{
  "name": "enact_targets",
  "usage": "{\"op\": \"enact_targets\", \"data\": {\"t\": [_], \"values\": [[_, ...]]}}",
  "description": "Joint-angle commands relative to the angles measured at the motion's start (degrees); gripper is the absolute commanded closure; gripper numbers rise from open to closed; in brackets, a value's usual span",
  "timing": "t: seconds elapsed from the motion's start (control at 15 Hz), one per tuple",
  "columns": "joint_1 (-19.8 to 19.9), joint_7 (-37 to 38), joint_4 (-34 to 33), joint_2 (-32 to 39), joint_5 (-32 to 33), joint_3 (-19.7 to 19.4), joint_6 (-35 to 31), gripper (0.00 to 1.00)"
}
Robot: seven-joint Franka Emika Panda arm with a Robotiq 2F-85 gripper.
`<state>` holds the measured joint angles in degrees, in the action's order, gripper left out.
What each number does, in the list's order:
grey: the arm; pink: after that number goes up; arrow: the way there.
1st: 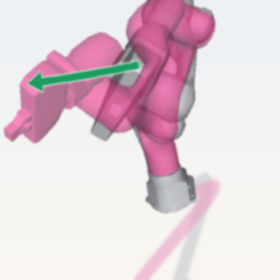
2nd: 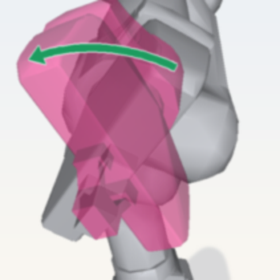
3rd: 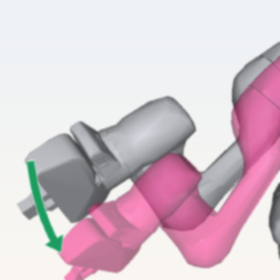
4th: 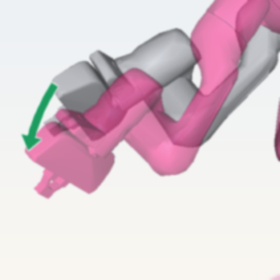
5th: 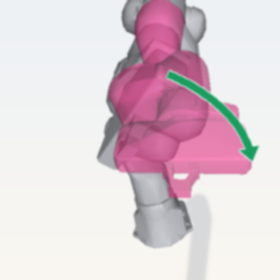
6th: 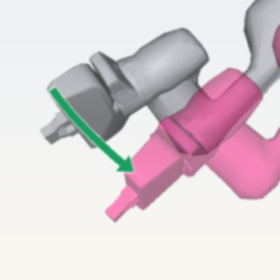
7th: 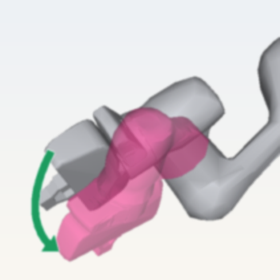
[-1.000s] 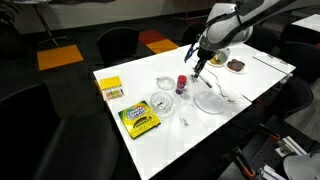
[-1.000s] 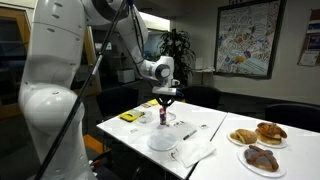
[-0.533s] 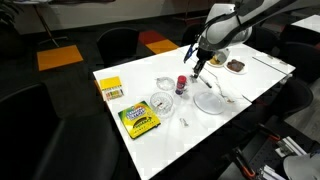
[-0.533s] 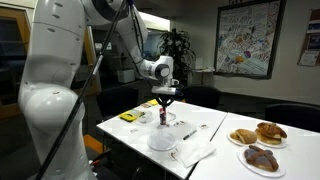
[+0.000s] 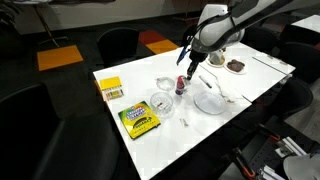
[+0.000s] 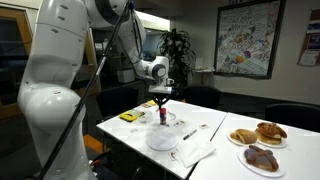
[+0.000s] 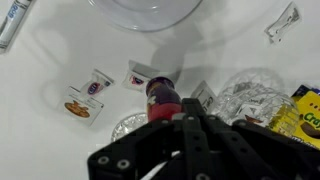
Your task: Put the piece of paper in the glass bowl
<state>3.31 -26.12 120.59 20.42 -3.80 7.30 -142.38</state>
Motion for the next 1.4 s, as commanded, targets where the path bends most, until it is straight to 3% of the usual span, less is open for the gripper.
{"op": "enact_targets", "data": {"t": [0.0,0.87,0.93,1.0,1.33], "values": [[-0.9,-1.5,-5.0,4.4,0.2,1.4,1.1,1.00],[-5.5,-5.1,-17.1,15.6,2.8,6.9,7.3,1.00],[-5.5,-5.3,-17.4,15.8,2.7,7.1,7.8,0.74],[-5.5,-5.4,-17.7,16.0,2.7,7.2,8.0,0.73],[-5.8,-5.8,-17.8,15.3,3.3,7.0,8.3,0.38]]}}
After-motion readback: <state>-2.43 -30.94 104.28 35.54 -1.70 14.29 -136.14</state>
